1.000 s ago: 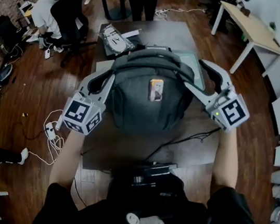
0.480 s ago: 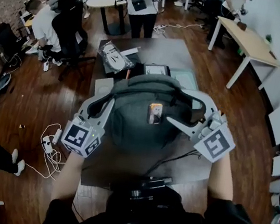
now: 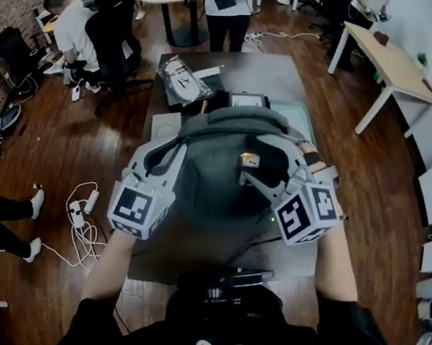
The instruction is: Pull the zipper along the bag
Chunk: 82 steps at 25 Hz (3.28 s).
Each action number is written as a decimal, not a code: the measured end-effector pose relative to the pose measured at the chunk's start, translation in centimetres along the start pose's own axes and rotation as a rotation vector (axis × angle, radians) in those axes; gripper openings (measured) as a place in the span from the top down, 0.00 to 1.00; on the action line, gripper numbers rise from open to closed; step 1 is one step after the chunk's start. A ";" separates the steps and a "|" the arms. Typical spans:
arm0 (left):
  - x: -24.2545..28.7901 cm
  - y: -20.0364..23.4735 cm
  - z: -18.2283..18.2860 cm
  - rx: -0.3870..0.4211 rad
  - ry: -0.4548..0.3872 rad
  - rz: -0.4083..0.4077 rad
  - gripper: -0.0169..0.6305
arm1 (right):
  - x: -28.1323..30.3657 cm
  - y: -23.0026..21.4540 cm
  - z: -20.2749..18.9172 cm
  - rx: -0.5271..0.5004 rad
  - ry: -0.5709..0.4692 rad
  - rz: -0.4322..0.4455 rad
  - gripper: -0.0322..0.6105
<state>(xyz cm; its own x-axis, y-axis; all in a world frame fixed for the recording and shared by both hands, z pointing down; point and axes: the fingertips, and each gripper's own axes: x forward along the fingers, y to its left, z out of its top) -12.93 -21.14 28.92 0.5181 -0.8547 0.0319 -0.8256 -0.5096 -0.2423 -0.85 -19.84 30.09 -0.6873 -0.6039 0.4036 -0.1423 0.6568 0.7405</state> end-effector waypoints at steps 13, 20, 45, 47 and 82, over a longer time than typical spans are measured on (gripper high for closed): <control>0.0 -0.9 0.3 0.045 0.024 -0.015 0.93 | 3.1 0.7 1.4 -0.083 0.271 0.260 0.54; 0.3 -1.1 0.4 0.040 0.018 -0.008 0.94 | 3.8 1.4 0.4 -0.019 0.465 0.479 0.64; -1.8 -0.8 1.0 -0.105 -0.066 -0.035 0.92 | -6.4 -4.0 -4.1 0.488 -0.210 0.200 0.29; -1.7 -0.9 1.3 -0.116 -0.086 -0.043 0.92 | -5.8 -3.9 -6.7 0.626 -0.263 0.203 0.23; 0.2 3.1 -5.2 -0.091 0.003 0.079 0.98 | -6.8 -2.3 9.8 -0.164 -0.235 0.059 0.41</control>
<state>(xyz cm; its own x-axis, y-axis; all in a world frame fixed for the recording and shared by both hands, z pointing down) -16.61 -23.38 33.22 0.4505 -0.8926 0.0188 -0.8806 -0.4477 -0.1551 -2.87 -12.78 20.40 -0.8397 -0.4335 0.3271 0.0063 0.5944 0.8042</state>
